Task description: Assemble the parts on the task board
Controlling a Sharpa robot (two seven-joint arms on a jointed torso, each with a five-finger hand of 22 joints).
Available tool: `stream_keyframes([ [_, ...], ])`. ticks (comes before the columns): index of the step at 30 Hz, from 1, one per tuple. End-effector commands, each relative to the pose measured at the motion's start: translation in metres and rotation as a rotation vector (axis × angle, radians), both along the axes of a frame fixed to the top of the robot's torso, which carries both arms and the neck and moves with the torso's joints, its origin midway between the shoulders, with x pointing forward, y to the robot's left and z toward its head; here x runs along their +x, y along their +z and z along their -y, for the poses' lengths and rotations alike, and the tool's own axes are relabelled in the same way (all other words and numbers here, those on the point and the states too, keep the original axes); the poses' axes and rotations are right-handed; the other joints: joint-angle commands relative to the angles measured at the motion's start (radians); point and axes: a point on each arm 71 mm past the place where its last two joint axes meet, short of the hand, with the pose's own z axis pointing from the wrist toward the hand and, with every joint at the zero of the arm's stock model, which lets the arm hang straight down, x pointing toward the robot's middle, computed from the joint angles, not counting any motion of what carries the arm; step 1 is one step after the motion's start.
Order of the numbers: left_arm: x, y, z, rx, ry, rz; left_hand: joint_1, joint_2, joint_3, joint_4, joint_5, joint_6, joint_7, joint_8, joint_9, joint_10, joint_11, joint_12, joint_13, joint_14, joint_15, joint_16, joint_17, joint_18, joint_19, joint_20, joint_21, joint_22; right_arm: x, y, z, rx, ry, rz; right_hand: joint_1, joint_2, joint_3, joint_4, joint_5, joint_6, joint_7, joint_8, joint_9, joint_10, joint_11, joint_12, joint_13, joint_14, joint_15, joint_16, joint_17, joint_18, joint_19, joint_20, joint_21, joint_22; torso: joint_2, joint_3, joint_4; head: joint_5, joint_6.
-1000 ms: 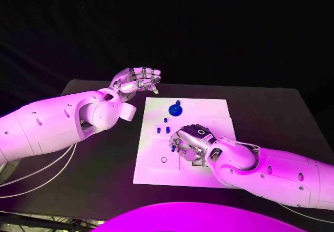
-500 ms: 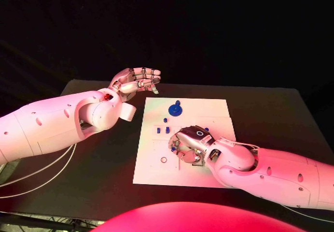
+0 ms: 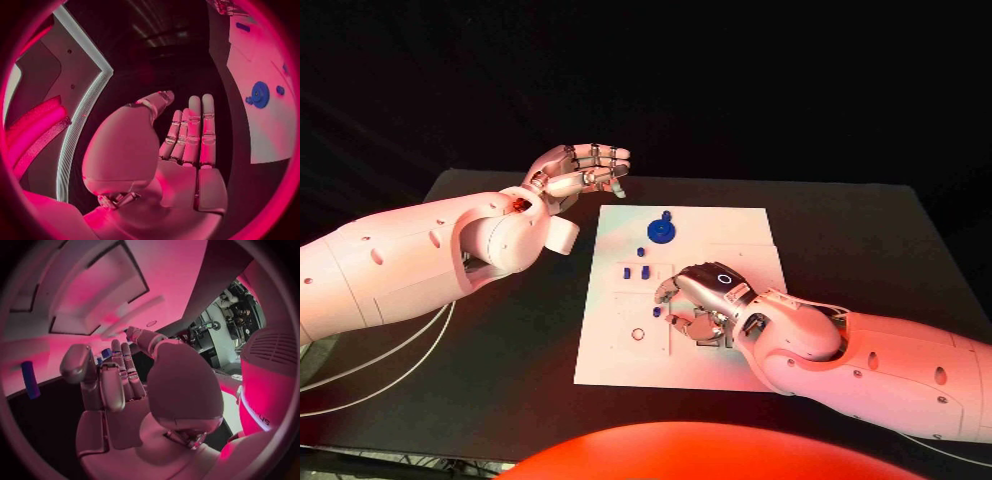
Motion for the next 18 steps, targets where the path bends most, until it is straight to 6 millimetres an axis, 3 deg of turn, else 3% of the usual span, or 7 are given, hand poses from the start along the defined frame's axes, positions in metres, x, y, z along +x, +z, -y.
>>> stream_keyframes([
  [1,0.0,0.001,0.001,-0.011,-0.016,0.001,0.003,0.009,-0.005,0.0,0.005,-0.006,0.032,0.006,0.002,-0.009,0.001,0.006,-0.002,-0.004,0.002,-0.004,-0.001,0.01,-0.002,0.006,-0.005,0.001,0.001,0.011,0.006,0.043,-0.026,0.019,0.001,-0.005,-0.006,0.0,0.004,-0.009,0.001,-0.007,-0.001,-0.007,0.0,0.005,-0.001,0.025,0.004,-0.003,0.001,0.018,-0.002,0.0,0.0,0.108,0.0,-0.0007,0.0,-0.005,0.005],
  [8,0.0,0.001,0.0,-0.01,-0.017,0.0,0.003,0.009,-0.005,0.0,0.005,-0.006,0.032,0.006,0.002,-0.009,0.001,0.006,-0.002,-0.004,0.002,-0.004,-0.001,0.01,-0.002,0.006,-0.005,0.001,0.012,0.038,0.033,0.048,-0.092,0.012,0.002,-0.002,-0.018,0.003,0.007,-0.005,0.0,-0.009,-0.001,0.005,-0.003,0.025,0.002,0.033,0.002,0.009,0.024,0.012,0.012,-0.001,0.031,0.115,0.0,-0.0009,-0.0004,-0.022,0.013],
  [14,0.0,0.0,0.001,-0.011,-0.021,-0.001,0.003,0.009,-0.005,0.0,0.005,-0.006,0.031,0.008,0.002,-0.011,0.001,0.006,-0.002,-0.005,0.002,-0.004,-0.002,0.01,-0.003,0.006,-0.006,0.001,0.04,0.055,0.069,-0.008,-0.166,-0.028,-0.001,-0.01,-0.035,0.005,0.01,-0.018,-0.005,-0.02,-0.004,0.002,-0.006,0.036,0.002,0.037,0.001,0.016,0.034,0.01,0.02,-0.002,0.042,0.118,-0.002,-0.0021,-0.0006,-0.035,0.021],
  [15,0.0,0.0,0.001,-0.012,-0.021,-0.001,0.003,0.009,-0.005,0.0,0.005,-0.006,0.031,0.008,0.002,-0.011,0.001,0.006,-0.002,-0.005,0.002,-0.004,-0.002,0.01,-0.003,0.006,-0.006,0.001,0.044,0.055,0.073,-0.016,-0.173,-0.033,-0.008,-0.02,-0.099,0.007,0.065,-0.036,-0.006,-0.035,-0.007,-0.017,-0.006,0.042,0.0,0.038,0.002,0.019,0.038,0.011,0.017,-0.003,0.031,0.114,-0.001,-0.0022,-0.0003,-0.036,0.022],
  [16,0.0,0.0,0.001,-0.012,-0.022,-0.001,0.003,0.009,-0.005,0.0,0.005,-0.006,0.031,0.008,0.002,-0.011,0.001,0.006,-0.002,-0.005,0.002,-0.004,-0.002,0.01,-0.003,0.006,-0.006,0.001,0.046,0.055,0.077,-0.025,-0.179,-0.038,0.007,-0.006,-0.17,0.011,0.078,-0.041,-0.011,-0.044,-0.009,-0.032,-0.004,0.055,0.001,0.037,0.002,0.021,0.04,0.012,0.016,-0.002,0.022,0.112,0.0,-0.0021,-0.0002,-0.036,0.022],
  [17,0.0,0.0,0.001,-0.012,-0.023,-0.001,0.003,0.009,-0.005,0.0,0.005,-0.006,0.031,0.008,0.002,-0.011,0.001,0.006,-0.002,-0.005,0.002,-0.004,-0.002,0.01,-0.003,0.006,-0.006,0.001,0.049,0.055,0.08,-0.034,-0.183,-0.042,0.01,-0.001,-0.183,0.014,0.08,-0.042,-0.011,-0.047,-0.009,-0.036,-0.004,0.058,0.0,0.038,0.002,0.022,0.041,0.012,0.017,-0.002,0.021,0.111,0.0,-0.002,-0.0002,-0.037,0.023],
  [18,0.0,0.0,0.001,-0.012,-0.024,-0.001,0.003,0.009,-0.005,0.0,0.005,-0.006,0.031,0.008,0.002,-0.011,0.001,0.006,-0.002,-0.005,0.002,-0.004,-0.002,0.01,-0.003,0.006,-0.006,0.001,0.052,0.055,0.084,-0.045,-0.188,-0.046,0.021,0.008,-0.237,0.023,0.09,-0.046,-0.014,-0.055,-0.011,-0.051,-0.002,0.066,0.0,0.038,0.003,0.023,0.043,0.013,0.015,0.0,0.01,0.109,0.001,-0.0012,-0.0004,-0.037,0.023],
])
